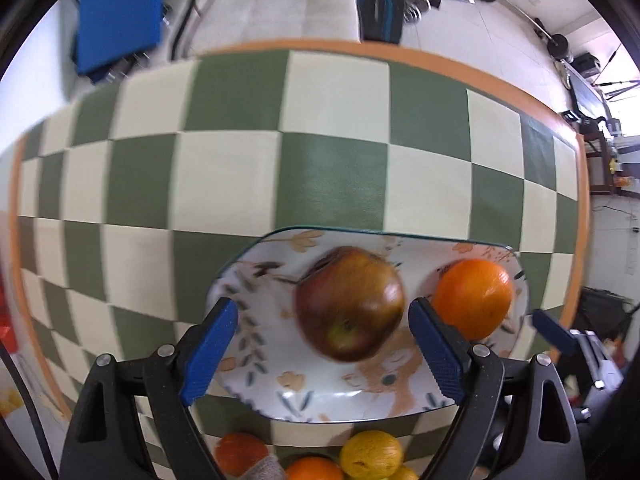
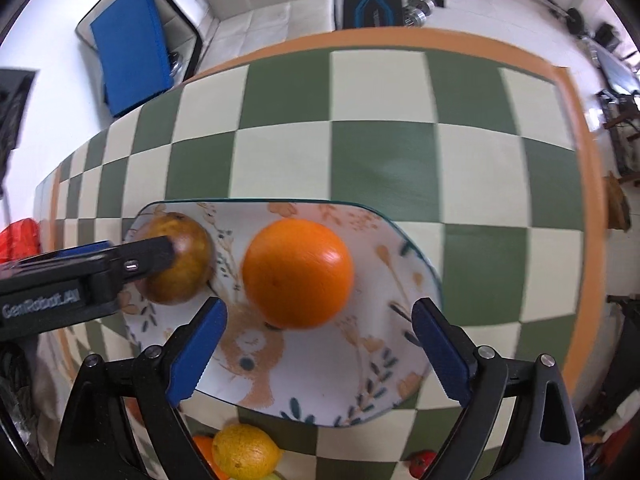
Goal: Organize fruits
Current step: 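Lift both open tools up away from the plate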
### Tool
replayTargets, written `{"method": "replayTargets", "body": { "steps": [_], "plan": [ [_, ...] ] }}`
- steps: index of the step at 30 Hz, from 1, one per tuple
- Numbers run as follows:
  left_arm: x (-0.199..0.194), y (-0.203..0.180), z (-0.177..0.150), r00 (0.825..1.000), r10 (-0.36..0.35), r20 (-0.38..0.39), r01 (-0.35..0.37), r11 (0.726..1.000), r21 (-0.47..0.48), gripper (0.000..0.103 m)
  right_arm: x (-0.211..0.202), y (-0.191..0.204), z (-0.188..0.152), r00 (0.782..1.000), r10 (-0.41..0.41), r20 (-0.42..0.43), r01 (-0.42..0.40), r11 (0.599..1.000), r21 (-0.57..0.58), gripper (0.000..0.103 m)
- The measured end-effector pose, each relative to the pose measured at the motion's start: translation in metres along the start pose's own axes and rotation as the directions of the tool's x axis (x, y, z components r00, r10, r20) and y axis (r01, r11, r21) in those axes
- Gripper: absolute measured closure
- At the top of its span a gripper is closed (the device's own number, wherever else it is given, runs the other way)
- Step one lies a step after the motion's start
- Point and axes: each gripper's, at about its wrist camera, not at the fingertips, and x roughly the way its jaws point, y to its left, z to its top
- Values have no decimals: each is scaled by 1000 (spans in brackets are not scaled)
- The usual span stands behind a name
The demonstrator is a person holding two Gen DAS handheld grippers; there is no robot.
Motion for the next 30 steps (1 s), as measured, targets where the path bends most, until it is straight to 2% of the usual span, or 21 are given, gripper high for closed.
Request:
{"method": "replayTargets", "body": {
  "steps": [3,10,19,30],
  "plan": [
    [-14,7,-17,997,51,61,-51,999,4,16,-11,-4,-14,998,-51,40,51,999,11,7],
    [-45,13,-70,978,102,180,-104,995,6,16,-42,0,-47,992,-74,103,71,997,33,7],
    [-104,10,-109,950,85,300,-95,995,16,16,-103,28,-93,975,-78,206,78,997,10,7],
    [-165,11,-175,907,69,416,-95,995,42,16,-169,49,-150,953,-72,295,76,997,-4,7]
  ]
}}
